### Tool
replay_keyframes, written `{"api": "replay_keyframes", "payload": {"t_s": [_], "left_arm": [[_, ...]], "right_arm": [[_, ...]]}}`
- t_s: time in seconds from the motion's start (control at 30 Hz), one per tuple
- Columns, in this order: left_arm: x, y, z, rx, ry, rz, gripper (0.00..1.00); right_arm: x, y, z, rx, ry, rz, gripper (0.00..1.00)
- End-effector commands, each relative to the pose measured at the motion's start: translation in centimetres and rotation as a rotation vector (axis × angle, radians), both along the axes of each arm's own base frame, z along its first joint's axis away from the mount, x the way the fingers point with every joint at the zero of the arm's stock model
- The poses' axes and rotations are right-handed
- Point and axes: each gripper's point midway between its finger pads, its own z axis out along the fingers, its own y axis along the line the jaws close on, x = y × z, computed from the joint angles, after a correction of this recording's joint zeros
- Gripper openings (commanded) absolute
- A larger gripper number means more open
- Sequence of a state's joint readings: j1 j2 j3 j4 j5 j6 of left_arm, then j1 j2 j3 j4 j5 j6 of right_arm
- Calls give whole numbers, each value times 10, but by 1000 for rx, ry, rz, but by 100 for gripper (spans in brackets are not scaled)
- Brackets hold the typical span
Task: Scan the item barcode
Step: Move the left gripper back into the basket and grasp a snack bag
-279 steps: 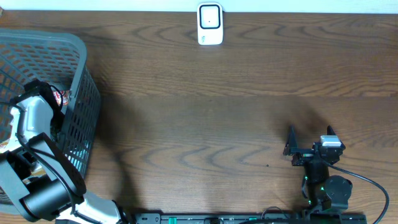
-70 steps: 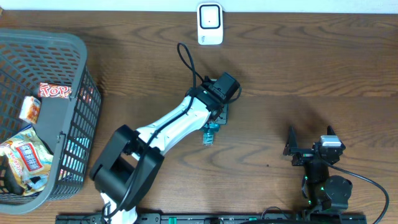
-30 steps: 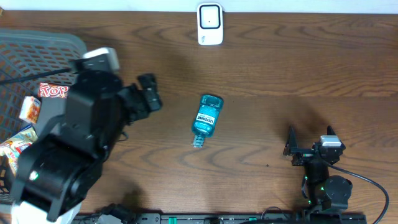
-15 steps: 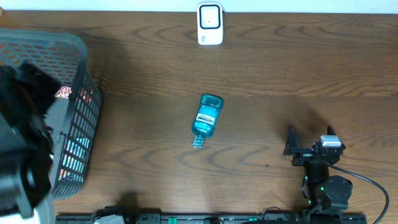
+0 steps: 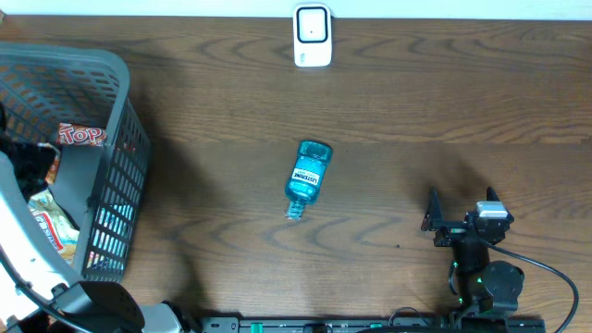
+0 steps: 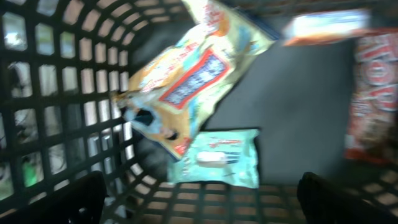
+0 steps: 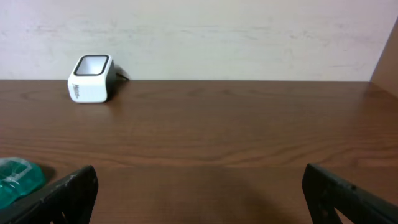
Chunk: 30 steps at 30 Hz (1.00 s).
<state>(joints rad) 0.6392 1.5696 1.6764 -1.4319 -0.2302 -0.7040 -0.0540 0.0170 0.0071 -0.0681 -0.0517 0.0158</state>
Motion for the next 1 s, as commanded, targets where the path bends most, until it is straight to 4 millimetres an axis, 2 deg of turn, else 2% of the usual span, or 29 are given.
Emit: {"api": "replay_keyframes", "payload": {"t_s": [0.0,0.03,0.1,0.17,0.37,0.47,0.57,0.63,0.77,0.83,0.97], "left_arm": [[-30,10,3,24,82,64,98],[-58,17,7,48,188,90,98],[-64,16,4,-12,213,1,98],[-49,21,0,-40,140,-88,98],[-31,44,-7,28,77,-149,98],[-10,43,-31,-13,31,-318,98],[-5,37,-56,-53,39,-428,96],[-8,35,-68,-71,54,-441,96],[-18,38,-80,-88,65,-415,97],[-35,44,-88,-104,74,-363,97],[-46,61,-88,-77,61,-312,97]], "right_arm": [[0,-2,-1,13,1,-9,99],[0,-2,-1,13,1,-9,99],[0,-2,-1,13,1,-9,99],[0,-2,-1,13,1,-9,99],[0,-2,-1,13,1,-9,99],[0,-2,-1,13,1,-9,99],[0,-2,-1,13,1,-9,99],[0,-2,-1,13,1,-9,99],[0,-2,-1,13,1,-9,99],[0,-2,-1,13,1,-9,99],[0,-2,-1,13,1,-9,99]]}}
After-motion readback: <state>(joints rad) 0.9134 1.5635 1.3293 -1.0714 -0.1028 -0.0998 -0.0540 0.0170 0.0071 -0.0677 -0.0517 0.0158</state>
